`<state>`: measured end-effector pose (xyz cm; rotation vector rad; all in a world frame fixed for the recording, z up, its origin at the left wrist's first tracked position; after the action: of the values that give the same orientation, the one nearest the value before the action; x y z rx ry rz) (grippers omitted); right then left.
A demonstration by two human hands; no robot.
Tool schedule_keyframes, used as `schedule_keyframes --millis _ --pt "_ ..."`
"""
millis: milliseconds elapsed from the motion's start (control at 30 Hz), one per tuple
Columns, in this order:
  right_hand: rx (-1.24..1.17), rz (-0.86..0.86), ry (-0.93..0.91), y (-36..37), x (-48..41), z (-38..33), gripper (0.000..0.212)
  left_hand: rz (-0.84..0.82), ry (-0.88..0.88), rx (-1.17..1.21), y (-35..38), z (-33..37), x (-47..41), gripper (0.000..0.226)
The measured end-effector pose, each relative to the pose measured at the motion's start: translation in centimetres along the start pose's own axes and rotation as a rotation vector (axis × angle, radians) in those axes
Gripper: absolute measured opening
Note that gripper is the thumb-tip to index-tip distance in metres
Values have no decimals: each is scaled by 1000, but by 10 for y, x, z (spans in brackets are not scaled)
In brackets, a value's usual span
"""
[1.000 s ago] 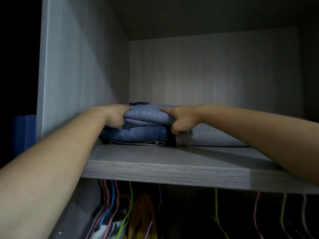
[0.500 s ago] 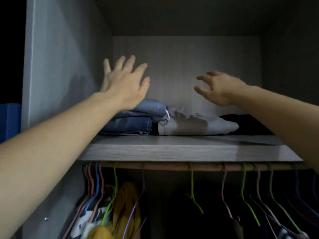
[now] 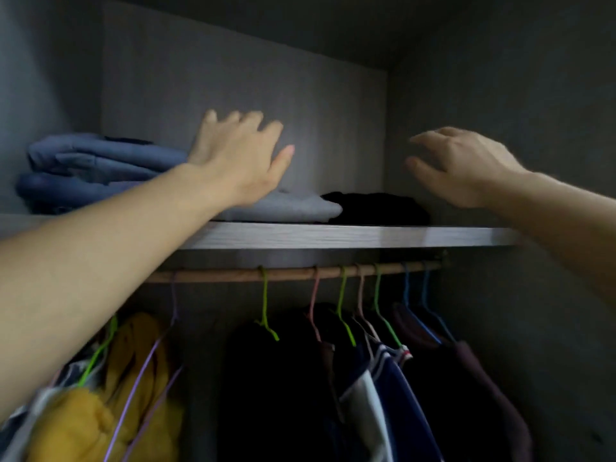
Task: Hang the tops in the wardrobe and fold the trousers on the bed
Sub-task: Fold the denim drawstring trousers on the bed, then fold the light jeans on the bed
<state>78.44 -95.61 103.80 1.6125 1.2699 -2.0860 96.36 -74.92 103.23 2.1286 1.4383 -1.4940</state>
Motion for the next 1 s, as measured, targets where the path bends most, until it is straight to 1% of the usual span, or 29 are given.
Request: schedule_keyframes --millis 67,167,267,333,367,433,500,600,700,833,933,1000 --pt "-10 50 -25 -27 26 14 41 40 16 37 -22 33 1 55" --pt "12 111 -40 -60 78 55 35 128 1 203 -55 91 1 54" --pt "78 186 -74 -89 153 121 36 282 -26 372 -87 170 18 57" --pt "144 181 -41 -105 208 179 39 341 -57 464 -105 235 35 55" --pt "181 149 -10 -111 236 212 41 337 -67 508 -113 270 42 55" --pt "265 42 48 -124 292 279 45 278 -67 601 -129 345 46 57" --pt "357 -64 99 -145 345 345 50 210 -23 672 -148 422 41 59" --pt "467 -168 217 -195 410 437 55 142 84 780 -188 536 22 63" --pt "579 -200 319 -246 463 517 57 124 198 865 -235 646 5 64" --pt "645 -185 539 -294 544 621 60 160 370 1023 -287 791 3 63" --pt "714 -278 678 -304 605 689 63 121 499 1088 -313 899 4 63" --pt "791 -333 733 -311 634 731 65 126 531 1159 -328 962 -6 65"
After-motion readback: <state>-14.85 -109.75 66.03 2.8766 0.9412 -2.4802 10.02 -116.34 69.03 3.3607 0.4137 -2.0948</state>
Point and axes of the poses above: each hand's wrist, its own x-axis away from the middle knuckle, its own y-axis out of the palm, z = x × y, the point moved 8 cm from there along -x, towards the middle knuckle, and after that the axes turned 11 degrees about y, right-handed, at the moved point
